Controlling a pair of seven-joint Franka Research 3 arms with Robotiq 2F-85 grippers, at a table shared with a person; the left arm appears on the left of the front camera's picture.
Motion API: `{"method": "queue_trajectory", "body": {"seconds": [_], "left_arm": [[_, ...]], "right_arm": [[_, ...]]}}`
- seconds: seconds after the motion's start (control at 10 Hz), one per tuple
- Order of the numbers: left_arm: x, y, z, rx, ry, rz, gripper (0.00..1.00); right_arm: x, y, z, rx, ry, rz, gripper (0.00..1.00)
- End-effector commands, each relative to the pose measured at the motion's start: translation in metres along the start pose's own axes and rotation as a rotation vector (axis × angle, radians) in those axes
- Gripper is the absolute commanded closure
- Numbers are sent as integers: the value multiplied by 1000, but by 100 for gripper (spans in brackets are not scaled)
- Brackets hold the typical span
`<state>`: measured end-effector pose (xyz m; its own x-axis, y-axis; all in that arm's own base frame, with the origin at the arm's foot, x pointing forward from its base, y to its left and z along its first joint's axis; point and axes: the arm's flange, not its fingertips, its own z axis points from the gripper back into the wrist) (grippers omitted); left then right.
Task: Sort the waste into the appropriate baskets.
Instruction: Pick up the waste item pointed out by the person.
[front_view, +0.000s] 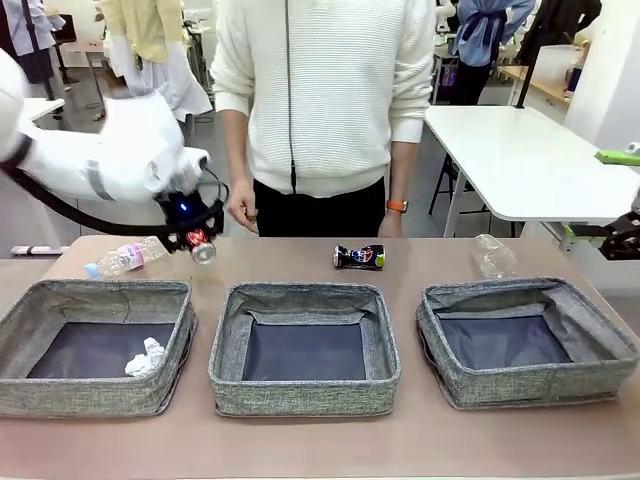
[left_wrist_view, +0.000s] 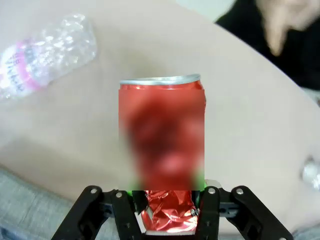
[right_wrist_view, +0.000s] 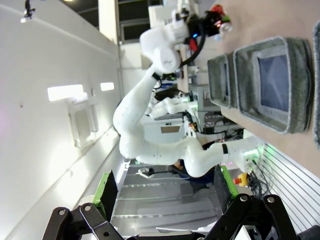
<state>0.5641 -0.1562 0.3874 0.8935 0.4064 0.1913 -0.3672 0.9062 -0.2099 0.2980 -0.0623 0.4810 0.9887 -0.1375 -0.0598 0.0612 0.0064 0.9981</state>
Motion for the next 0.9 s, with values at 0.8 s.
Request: {"method": "queue_trajectory", "body": {"seconds": [0.8], "left_arm": [[-174, 54, 161, -148, 112, -345, 100]], "right_arm": [[1, 2, 2, 18, 4, 27, 0]]}}
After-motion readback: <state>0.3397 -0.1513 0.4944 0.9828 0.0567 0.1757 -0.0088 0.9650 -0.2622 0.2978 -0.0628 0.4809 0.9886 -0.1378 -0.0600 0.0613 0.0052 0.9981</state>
